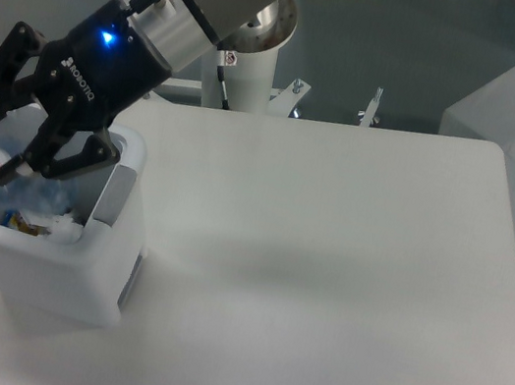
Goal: Place the trash in the trash can
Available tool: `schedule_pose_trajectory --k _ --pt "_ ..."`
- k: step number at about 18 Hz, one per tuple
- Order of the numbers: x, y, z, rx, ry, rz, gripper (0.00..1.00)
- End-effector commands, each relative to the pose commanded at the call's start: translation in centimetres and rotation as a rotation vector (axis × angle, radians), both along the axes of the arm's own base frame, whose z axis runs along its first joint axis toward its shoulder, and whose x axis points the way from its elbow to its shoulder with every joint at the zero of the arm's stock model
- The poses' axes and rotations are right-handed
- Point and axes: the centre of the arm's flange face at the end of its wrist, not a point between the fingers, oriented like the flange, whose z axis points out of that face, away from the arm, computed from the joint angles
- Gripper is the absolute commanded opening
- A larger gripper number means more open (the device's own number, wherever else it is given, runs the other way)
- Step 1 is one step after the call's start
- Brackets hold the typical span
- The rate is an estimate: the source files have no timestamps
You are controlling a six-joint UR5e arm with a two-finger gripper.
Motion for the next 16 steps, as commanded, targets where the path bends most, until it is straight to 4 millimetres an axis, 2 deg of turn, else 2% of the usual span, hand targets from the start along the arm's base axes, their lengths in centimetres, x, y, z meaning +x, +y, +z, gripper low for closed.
schedule_pose_trajectory --k 3,4,8,9,11,12,13,16 --pt "-0.2 -1.2 -2.0 -0.018 0.004 0.002 1.0" --pt "-1.5 -1.8 -2.1 -0.022 0.006 0.027 1.0" --pt "-8.9 -4.9 -2.7 -0.025 0.01 0.147 1.0" --pt "-11.1 -6.2 -3.0 -0.02 0.021 0.179 1.0" --pt "-15.9 -8.7 -4.6 -0.017 0.057 0.228 1.0" --pt "-17.2 -9.8 -4.9 -0.016 0.072 0.245 1.0" --pt "-18.3 -10.8 -5.8 -0.028 0.089 0.262 1.0" --pt "-21.6 -12.4 -10.7 -0.188 0.192 0.323 1.0"
